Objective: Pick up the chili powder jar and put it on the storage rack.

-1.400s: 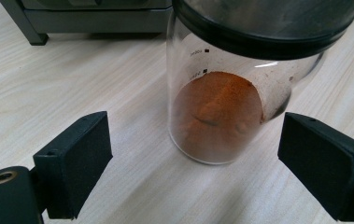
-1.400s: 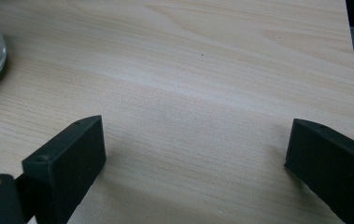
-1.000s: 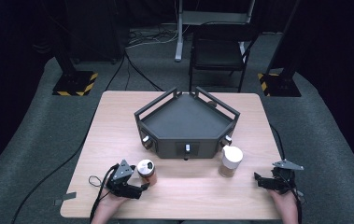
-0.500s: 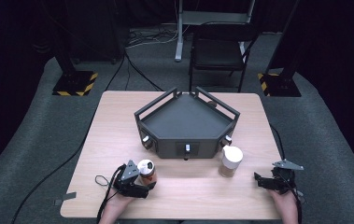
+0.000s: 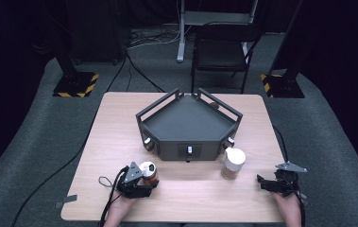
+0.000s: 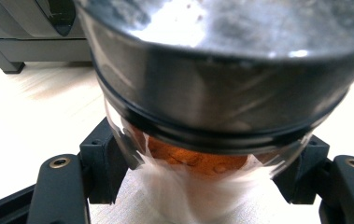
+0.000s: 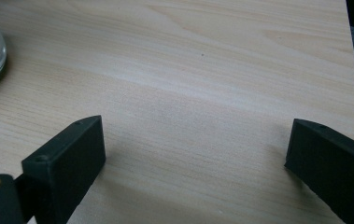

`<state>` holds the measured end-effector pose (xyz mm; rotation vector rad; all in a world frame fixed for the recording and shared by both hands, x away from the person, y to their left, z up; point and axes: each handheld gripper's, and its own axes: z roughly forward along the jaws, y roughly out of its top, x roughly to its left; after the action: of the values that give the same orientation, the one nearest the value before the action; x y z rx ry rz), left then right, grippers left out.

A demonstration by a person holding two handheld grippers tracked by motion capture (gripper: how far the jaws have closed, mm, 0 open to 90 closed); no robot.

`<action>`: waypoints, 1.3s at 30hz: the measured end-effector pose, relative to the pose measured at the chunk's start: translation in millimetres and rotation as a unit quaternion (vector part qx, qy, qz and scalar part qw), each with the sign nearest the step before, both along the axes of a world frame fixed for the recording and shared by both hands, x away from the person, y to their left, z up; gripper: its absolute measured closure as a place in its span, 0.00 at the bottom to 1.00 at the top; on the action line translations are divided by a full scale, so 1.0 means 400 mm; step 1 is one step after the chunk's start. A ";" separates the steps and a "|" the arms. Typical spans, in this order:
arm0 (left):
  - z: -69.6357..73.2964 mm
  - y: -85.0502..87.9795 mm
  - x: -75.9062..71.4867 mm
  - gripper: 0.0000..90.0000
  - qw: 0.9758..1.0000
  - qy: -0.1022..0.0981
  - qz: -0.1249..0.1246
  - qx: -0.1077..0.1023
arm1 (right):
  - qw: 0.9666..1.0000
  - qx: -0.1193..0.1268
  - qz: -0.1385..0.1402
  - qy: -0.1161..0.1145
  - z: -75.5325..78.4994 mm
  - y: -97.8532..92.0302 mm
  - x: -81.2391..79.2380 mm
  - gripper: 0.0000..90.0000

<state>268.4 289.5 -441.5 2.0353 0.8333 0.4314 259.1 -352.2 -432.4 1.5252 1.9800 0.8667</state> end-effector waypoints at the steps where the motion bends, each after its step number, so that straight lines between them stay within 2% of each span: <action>1: 0.000 0.000 0.000 0.33 1.000 0.000 0.001 0.000 | 1.000 0.000 0.000 0.000 0.000 0.000 0.000 0.04; 10: 0.004 -0.006 -0.003 0.33 1.000 0.000 0.001 0.003 | 1.000 0.000 0.000 0.000 0.000 0.000 0.000 0.04; 19: 0.014 0.004 -0.006 0.34 1.000 -0.007 -0.001 -0.021 | 1.000 0.000 0.000 0.000 0.000 0.000 0.000 0.04; 23: 0.031 0.004 -0.008 0.34 1.000 -0.010 -0.006 -0.019 | 1.000 0.000 0.000 0.000 0.000 0.000 0.000 0.04; 28: 0.046 0.005 -0.011 0.34 0.999 -0.016 -0.008 -0.027 | 1.000 0.000 0.000 0.000 0.000 0.000 0.000 0.04; 39: 0.091 0.009 -0.010 0.34 0.999 -0.023 -0.003 -0.029 | 1.000 0.000 0.000 0.000 0.000 0.000 0.000 0.04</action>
<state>264.6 293.3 -405.1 1.9669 0.8014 0.4446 259.1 -352.2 -432.4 1.5249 1.9803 0.8669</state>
